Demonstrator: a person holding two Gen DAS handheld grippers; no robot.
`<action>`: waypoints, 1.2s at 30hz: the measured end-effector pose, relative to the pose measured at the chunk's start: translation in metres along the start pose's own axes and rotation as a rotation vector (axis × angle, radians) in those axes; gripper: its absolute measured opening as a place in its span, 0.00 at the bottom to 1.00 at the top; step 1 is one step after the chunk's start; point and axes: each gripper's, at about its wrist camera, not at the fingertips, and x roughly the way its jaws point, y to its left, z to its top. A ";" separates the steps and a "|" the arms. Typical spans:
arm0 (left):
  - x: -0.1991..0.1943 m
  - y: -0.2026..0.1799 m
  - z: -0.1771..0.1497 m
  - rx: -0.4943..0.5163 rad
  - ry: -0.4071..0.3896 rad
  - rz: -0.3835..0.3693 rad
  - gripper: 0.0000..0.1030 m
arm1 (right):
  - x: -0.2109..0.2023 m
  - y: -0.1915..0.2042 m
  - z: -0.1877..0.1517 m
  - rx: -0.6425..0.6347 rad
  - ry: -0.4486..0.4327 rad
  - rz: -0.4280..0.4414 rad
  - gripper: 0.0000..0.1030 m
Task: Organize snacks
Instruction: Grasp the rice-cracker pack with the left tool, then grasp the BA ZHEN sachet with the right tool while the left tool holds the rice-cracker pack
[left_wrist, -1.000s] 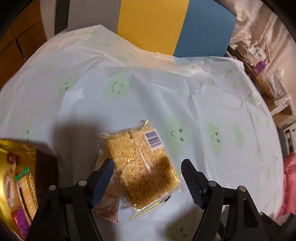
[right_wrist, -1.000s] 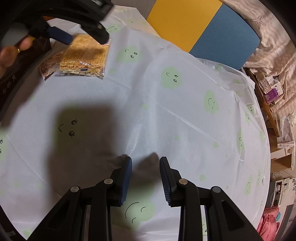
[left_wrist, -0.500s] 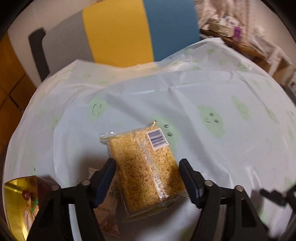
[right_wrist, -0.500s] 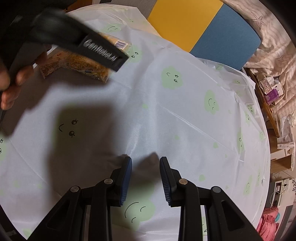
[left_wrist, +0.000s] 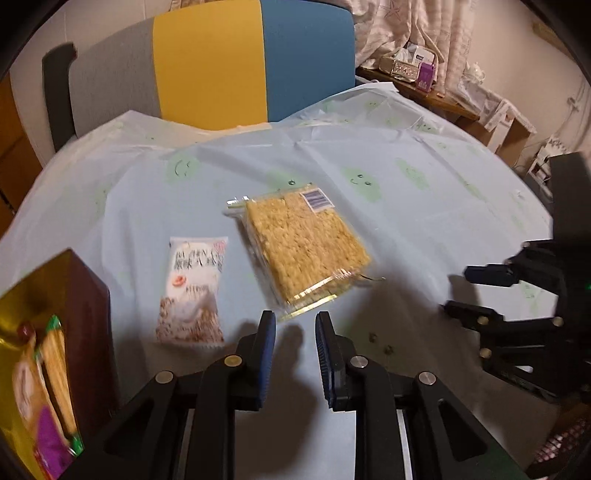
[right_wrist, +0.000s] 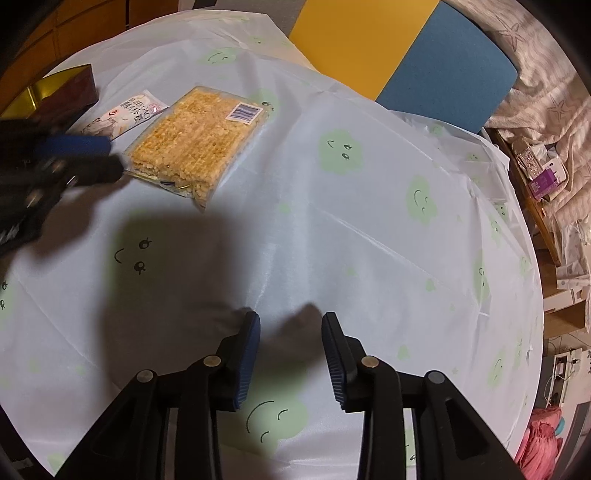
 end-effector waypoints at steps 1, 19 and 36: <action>-0.001 0.000 0.001 -0.007 -0.001 -0.002 0.28 | 0.000 0.000 0.001 0.000 0.000 -0.001 0.34; 0.059 -0.020 0.072 -0.023 0.078 0.076 0.77 | 0.007 -0.012 0.010 0.000 0.012 0.007 0.35; 0.037 -0.025 0.028 0.114 0.017 0.057 0.71 | 0.011 -0.018 0.012 0.005 0.020 0.025 0.35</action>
